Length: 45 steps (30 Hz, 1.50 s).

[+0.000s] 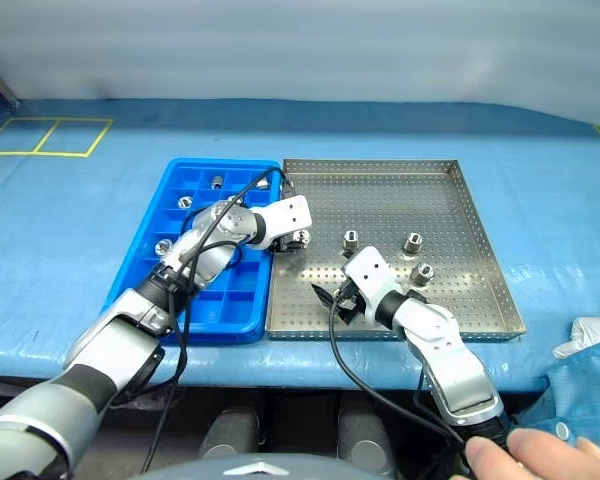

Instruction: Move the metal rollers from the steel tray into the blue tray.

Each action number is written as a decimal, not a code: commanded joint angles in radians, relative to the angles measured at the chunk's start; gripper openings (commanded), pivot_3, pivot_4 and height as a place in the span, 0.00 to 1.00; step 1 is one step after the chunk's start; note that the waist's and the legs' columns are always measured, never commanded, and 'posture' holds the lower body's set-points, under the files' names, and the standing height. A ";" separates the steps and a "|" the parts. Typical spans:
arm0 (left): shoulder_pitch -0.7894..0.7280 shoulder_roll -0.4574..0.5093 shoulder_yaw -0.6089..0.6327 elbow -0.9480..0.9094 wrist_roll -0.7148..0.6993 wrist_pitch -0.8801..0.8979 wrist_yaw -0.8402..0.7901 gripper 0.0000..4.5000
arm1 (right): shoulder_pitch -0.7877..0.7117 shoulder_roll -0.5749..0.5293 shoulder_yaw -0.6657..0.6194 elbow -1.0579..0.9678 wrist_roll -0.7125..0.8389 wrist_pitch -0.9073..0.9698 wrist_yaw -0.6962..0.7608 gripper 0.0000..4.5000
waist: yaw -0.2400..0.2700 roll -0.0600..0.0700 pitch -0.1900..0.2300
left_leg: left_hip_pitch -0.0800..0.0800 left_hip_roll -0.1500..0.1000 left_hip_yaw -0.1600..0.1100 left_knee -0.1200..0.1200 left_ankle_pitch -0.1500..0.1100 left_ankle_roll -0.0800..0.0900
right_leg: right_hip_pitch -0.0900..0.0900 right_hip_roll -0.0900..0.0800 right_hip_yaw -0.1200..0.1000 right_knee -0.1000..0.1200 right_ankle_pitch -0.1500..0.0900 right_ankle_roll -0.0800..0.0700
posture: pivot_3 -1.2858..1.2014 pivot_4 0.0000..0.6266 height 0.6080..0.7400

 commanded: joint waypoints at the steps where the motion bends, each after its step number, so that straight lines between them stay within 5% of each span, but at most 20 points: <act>1: 0.012 -0.012 -0.008 0.039 0.013 0.001 -0.011 0.45 | 0.005 0.006 -0.007 -0.026 -0.001 -0.023 -0.008 1.00 | 0.000 0.000 0.000 | 0.000 0.000 0.000 0.000 0.000 0.000 | 0.000 0.000 0.000 0.000 0.000 0.000 | 0.52 0.24 1.00; 7: 0.023 -0.014 -0.003 0.027 0.010 0.008 -0.028 0.01 | 0.005 0.006 -0.008 -0.029 -0.003 -0.024 -0.010 1.00 | -0.001 0.001 -0.001 | 0.001 0.000 0.000 0.000 0.000 0.000 | 0.000 0.000 0.000 0.000 0.000 0.000 | 0.52 0.24 1.00; 23: 0.036 -0.044 0.132 -0.019 -0.042 -0.011 0.039 0.01 | -0.005 0.003 0.001 -0.025 -0.002 -0.024 -0.007 1.00 | 0.000 0.001 0.000 | -0.001 0.000 0.000 0.000 0.000 0.000 | 0.000 0.000 0.000 0.000 0.000 0.000 | 0.53 0.24 1.00; 27: 0.019 -0.027 0.100 -0.012 -0.017 -0.056 0.030 0.20 | -0.010 0.007 0.008 -0.023 -0.004 -0.024 -0.007 1.00 | 0.000 0.000 0.000 | -0.001 0.000 0.000 0.000 0.000 0.000 | -0.001 0.000 0.000 0.000 0.000 0.000 | 0.53 0.24 1.00; 37: -0.093 0.009 0.018 0.054 0.062 -0.084 -0.047 0.92 | -0.008 0.014 0.012 -0.021 -0.007 -0.033 -0.015 1.00 | -0.002 0.000 0.000 | -0.005 0.000 0.000 0.000 0.000 0.000 | -0.005 0.000 0.000 0.000 0.000 0.001 | 0.52 0.24 1.00; 45: -0.275 0.002 -0.061 0.274 0.125 -0.219 -0.149 0.92 | -0.011 0.039 0.026 -0.002 -0.017 -0.060 -0.025 1.00 | -0.003 0.000 0.000 | -0.007 -0.001 0.000 -0.001 0.000 0.000 | -0.008 0.000 0.000 0.000 0.000 0.001 | 0.52 0.24 1.00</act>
